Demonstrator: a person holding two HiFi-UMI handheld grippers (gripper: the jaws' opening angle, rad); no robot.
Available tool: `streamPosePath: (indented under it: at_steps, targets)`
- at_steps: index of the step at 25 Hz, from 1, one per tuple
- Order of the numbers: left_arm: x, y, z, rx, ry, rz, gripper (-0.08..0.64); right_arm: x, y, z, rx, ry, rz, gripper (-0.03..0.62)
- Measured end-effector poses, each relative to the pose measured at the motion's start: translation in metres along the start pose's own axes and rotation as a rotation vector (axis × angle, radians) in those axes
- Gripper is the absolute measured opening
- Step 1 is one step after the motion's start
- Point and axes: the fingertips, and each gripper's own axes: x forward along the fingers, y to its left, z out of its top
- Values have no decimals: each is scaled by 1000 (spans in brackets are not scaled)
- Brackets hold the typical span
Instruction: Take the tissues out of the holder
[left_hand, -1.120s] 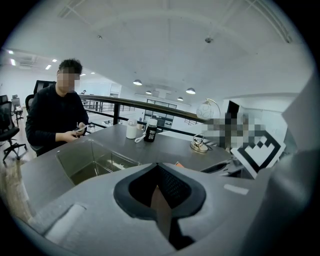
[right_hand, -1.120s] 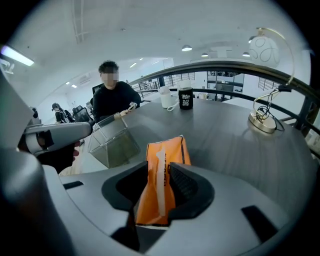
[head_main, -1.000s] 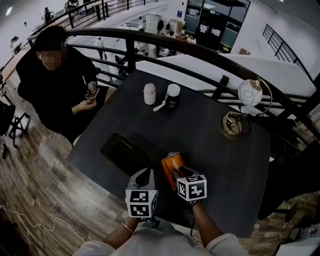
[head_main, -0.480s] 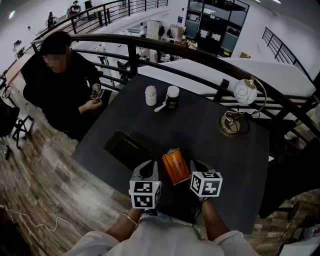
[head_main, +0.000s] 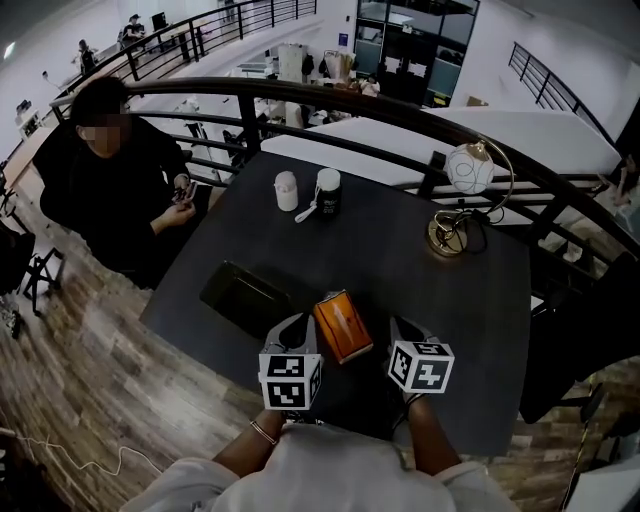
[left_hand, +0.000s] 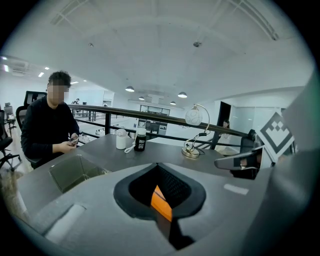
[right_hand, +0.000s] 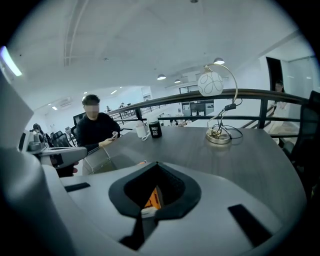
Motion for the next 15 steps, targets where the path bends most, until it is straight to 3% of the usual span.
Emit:
streamPosePath:
  at_steps: [15]
  targets:
    - [3,2,1,3,-1,17,-12,4,4,2,-16,-3,14,5]
